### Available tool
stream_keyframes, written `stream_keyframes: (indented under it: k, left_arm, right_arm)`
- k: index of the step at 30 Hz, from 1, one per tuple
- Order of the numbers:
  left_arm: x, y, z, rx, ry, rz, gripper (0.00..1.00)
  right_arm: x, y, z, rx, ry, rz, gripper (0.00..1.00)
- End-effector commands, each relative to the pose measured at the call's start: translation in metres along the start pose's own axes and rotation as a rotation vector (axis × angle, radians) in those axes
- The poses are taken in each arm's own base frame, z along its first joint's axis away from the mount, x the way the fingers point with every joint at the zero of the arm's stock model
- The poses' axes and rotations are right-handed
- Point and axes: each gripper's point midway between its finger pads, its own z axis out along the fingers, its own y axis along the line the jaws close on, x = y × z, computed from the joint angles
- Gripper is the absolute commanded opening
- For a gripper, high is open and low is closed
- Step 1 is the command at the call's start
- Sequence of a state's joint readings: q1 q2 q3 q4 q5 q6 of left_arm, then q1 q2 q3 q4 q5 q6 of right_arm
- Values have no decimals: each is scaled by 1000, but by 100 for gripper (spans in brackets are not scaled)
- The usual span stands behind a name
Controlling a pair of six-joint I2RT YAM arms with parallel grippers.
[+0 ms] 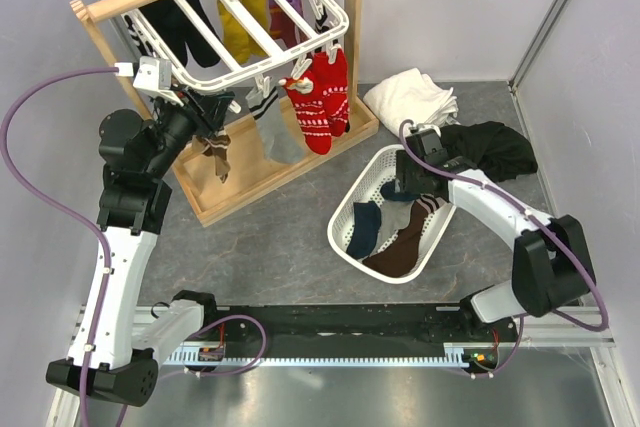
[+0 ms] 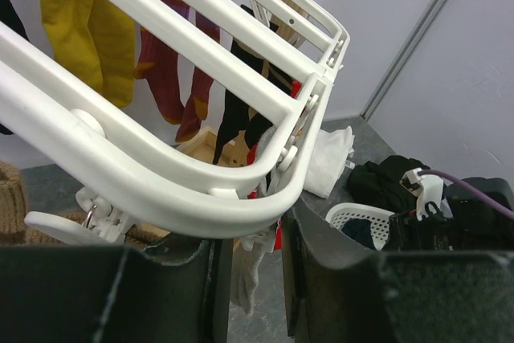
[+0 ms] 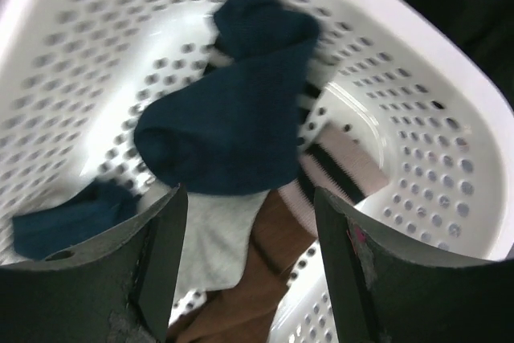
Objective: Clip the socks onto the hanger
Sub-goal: Adjust the sock in the bin.
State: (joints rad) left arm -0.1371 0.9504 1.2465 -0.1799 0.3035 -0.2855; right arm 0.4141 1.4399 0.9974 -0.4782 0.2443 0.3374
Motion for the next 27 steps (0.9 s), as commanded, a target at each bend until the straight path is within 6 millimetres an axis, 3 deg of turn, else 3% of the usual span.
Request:
stream_keyframes:
  k: [1,6,12,17,21,24,27]
  left_arm:
    - [1,2,2,-8,5,55,2]
    - [3,3,3,-9,9,52,2]
    - [5,5,5,-12,16,52,2]
    - [6,4,5,-10,18,53,2]
    - [7,4,7,-6,22,44,2]
    - [7,2,8,4,23,37,2]
    - [7,2,7,5,20,38,2]
  right_arm:
    - [-25,-11,25,-31,-89,118,71]
    - [-34,-12,54,-58,-91,107,72]
    - [-30,11,71,-168,-47,92,70]
    - [-35,43,43,-289,-67,60,66]
    - [-26,99,10,-530,-44,-86,65]
    - [-19,108,1,-581,1,-134,65]
    - [-19,100,-4,-541,7,-148,64]
